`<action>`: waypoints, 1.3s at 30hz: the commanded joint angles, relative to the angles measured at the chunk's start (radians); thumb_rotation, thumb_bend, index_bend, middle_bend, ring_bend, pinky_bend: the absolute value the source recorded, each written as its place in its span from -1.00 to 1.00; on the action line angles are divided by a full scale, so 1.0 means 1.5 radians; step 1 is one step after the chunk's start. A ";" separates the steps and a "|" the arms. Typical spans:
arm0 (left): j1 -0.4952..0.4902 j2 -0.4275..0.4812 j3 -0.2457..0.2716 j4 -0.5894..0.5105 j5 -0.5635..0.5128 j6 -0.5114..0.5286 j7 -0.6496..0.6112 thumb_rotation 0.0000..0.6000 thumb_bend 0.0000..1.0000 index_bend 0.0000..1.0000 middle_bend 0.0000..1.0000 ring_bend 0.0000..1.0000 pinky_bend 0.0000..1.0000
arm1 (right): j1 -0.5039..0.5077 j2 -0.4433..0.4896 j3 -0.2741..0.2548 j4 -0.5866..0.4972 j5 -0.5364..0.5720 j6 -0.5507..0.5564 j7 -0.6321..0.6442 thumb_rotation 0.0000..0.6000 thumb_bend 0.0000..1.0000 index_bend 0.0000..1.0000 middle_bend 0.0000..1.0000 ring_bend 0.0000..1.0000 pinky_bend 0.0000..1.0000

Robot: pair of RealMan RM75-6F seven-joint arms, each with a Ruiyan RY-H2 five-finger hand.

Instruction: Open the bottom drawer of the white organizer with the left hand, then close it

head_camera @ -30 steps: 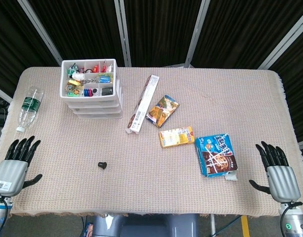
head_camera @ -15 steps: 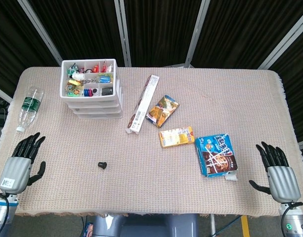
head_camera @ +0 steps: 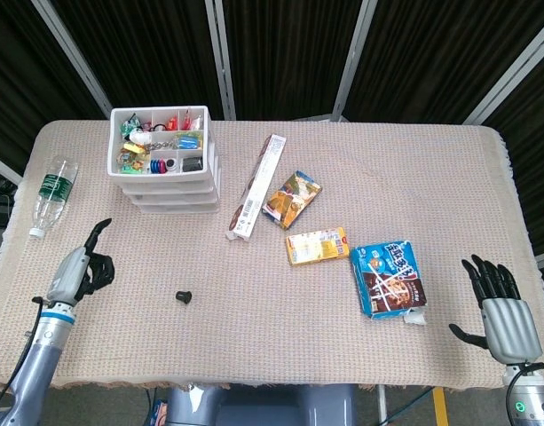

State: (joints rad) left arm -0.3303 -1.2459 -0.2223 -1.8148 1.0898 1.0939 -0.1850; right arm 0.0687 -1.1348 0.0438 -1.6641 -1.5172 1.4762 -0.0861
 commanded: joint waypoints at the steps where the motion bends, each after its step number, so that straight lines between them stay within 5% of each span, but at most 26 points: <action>1: -0.079 -0.006 -0.048 -0.001 -0.132 -0.094 0.036 1.00 0.59 -1.00 0.77 0.72 0.45 | 0.000 0.001 0.000 -0.001 0.001 0.000 -0.001 1.00 -0.99 -0.91 -1.00 -1.00 -1.00; 11: -0.162 -0.049 -0.076 0.048 -0.288 -0.211 0.021 1.00 0.60 -1.00 0.79 0.72 0.45 | 0.001 0.004 0.001 -0.003 0.003 -0.004 0.004 1.00 -0.99 -0.91 -1.00 -1.00 -1.00; 25: -0.197 -0.118 -0.077 0.139 -0.323 -0.215 0.003 1.00 0.61 -1.00 0.79 0.73 0.45 | 0.000 0.001 0.002 0.006 -0.004 0.004 0.008 1.00 -0.99 -0.90 -1.00 -1.00 -1.00; 39: -0.191 -0.152 -0.118 0.187 -0.318 -0.278 -0.103 1.00 0.63 -1.00 0.80 0.74 0.45 | -0.002 0.003 0.000 -0.001 -0.004 0.004 0.008 1.00 -0.99 -0.90 -1.00 -1.00 -1.00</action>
State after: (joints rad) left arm -0.6168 -1.4681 -0.3926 -1.5414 0.6106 0.6840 -0.3310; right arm 0.0663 -1.1299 0.0431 -1.6657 -1.5224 1.4814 -0.0734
